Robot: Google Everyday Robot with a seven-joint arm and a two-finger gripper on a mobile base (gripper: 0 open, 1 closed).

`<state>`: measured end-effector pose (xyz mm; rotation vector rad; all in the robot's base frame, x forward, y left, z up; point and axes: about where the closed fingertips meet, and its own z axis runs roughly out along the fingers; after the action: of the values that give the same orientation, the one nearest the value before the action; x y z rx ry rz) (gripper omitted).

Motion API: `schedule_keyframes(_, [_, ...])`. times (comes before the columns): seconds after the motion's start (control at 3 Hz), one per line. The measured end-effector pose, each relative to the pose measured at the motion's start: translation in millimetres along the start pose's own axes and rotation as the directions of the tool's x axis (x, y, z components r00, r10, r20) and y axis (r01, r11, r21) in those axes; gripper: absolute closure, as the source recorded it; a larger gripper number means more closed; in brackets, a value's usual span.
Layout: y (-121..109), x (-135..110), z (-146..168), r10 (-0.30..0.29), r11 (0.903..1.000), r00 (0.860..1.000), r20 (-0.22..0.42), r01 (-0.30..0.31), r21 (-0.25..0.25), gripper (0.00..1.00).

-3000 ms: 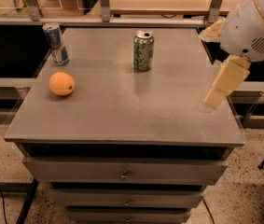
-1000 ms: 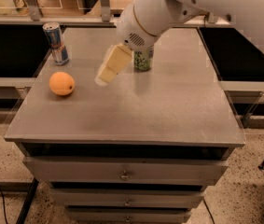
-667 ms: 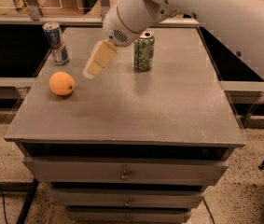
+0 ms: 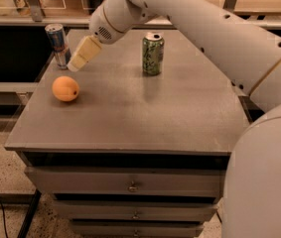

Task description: Knock redbull can over

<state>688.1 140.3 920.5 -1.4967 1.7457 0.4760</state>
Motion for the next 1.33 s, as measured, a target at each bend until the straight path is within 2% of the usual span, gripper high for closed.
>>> schedule_keyframes(0.67, [-15.0,-28.4,50.1,0.086,0.9939,0.99,0.107,-0.093,0.06,0.0])
schedule_keyframes(1.33, [-31.2,-49.1,86.7,0.146,0.9823,0.966,0.214,-0.167,0.084,0.0])
